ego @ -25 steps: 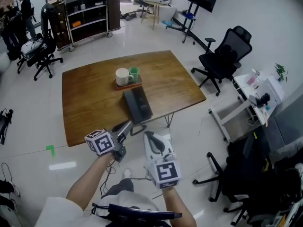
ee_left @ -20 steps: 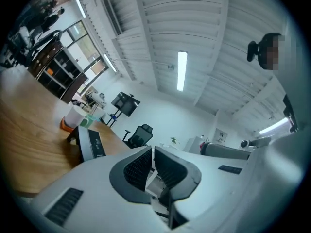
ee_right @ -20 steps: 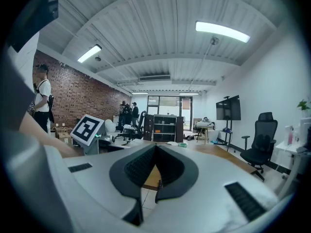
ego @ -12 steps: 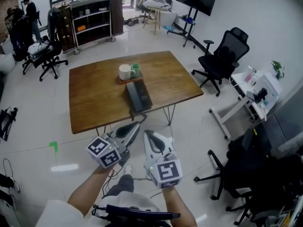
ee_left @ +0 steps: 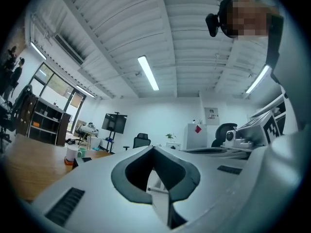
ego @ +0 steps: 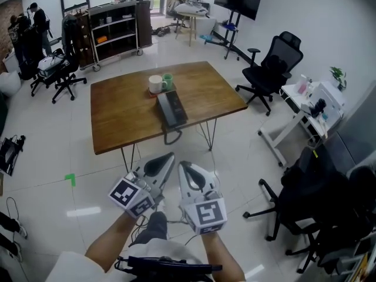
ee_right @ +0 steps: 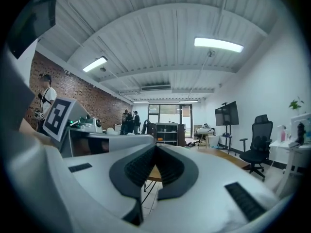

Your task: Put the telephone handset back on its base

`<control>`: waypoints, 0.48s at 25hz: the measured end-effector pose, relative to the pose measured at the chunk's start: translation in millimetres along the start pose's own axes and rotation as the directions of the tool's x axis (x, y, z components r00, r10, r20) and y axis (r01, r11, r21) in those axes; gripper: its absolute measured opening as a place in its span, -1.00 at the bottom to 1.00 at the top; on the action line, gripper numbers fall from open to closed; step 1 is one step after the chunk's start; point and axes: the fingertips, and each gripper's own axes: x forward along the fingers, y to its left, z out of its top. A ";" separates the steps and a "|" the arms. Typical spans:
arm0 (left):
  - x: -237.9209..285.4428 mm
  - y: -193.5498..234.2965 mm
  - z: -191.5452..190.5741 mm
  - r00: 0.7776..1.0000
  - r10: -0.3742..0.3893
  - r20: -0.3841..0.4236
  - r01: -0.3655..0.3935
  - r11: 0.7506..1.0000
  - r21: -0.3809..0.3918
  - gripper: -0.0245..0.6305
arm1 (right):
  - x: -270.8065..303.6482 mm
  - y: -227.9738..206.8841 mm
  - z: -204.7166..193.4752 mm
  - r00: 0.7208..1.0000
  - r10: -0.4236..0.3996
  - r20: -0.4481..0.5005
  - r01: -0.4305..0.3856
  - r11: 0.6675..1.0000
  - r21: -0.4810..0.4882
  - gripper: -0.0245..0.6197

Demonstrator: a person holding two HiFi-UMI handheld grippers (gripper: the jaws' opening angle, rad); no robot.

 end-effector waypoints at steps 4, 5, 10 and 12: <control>-18.2 -26.2 9.5 1.000 0.013 0.007 -0.014 0.999 0.037 -0.93 | -27.5 11.8 5.7 1.000 -0.022 0.023 0.022 1.000 -0.001 -0.91; -22.3 -32.6 11.2 1.000 0.017 0.009 -0.017 0.999 0.043 -0.93 | -34.0 13.8 6.8 0.999 -0.027 0.030 0.027 1.000 -0.006 -0.91; -41.3 -62.9 21.0 0.999 0.038 0.029 -0.041 0.996 0.079 -0.93 | -62.4 24.3 11.5 0.998 -0.027 0.051 0.029 0.999 -0.029 -0.91; -48.1 -70.5 26.7 0.998 0.050 0.042 -0.053 0.995 0.086 -0.93 | -69.8 30.2 15.0 0.998 -0.022 0.059 0.024 0.999 -0.037 -0.91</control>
